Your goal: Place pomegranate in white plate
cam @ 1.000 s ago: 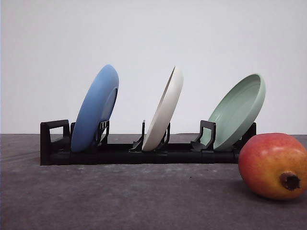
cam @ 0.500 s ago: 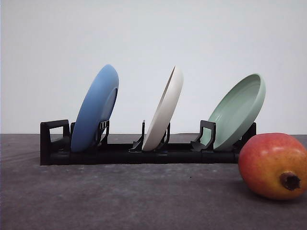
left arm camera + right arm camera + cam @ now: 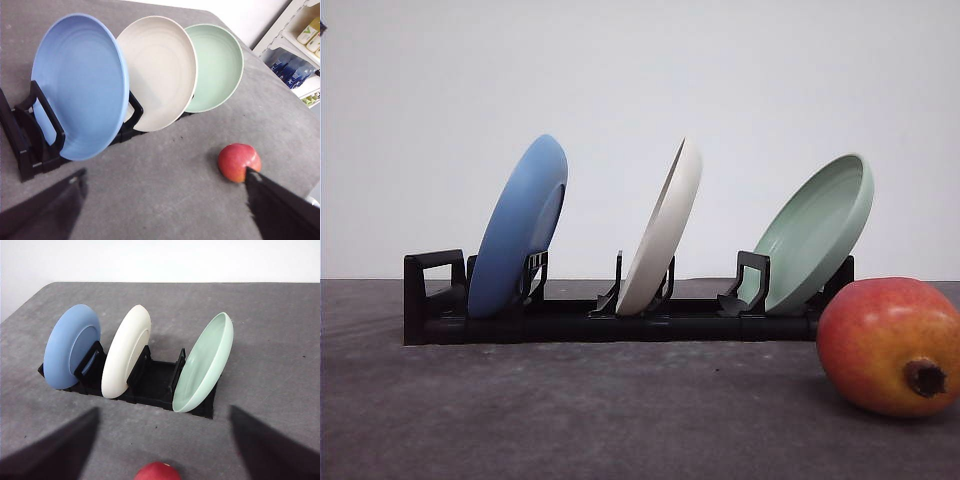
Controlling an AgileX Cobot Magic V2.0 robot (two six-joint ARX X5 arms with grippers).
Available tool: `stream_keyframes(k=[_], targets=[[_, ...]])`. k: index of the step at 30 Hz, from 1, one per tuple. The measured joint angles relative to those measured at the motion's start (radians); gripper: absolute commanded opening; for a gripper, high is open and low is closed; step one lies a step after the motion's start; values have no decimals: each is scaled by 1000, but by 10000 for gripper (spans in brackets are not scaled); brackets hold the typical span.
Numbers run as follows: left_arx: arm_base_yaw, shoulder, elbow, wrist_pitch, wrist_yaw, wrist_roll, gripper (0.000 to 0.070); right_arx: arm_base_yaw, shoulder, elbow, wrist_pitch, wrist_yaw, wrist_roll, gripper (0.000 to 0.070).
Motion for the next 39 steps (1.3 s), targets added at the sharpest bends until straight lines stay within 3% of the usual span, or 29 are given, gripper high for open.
stream_keyframes(k=[8,12,24,31,39], targets=[[-95,121,35,102,-6,-54,654,0,0,0,0,-13,0,649],[-187,260,103,110,-75,-63,635,0,0,0,0,-14,0,649],[-464,754,534,121,-195,-51,635,27,0,0,0,-40,0,649],[-562,981,719,122,-353,-52,635,35,0,0,0,-40,-2,649],[-606,1107,774,113,-519,-52,635,35,0,0,0,-40,-2,649]])
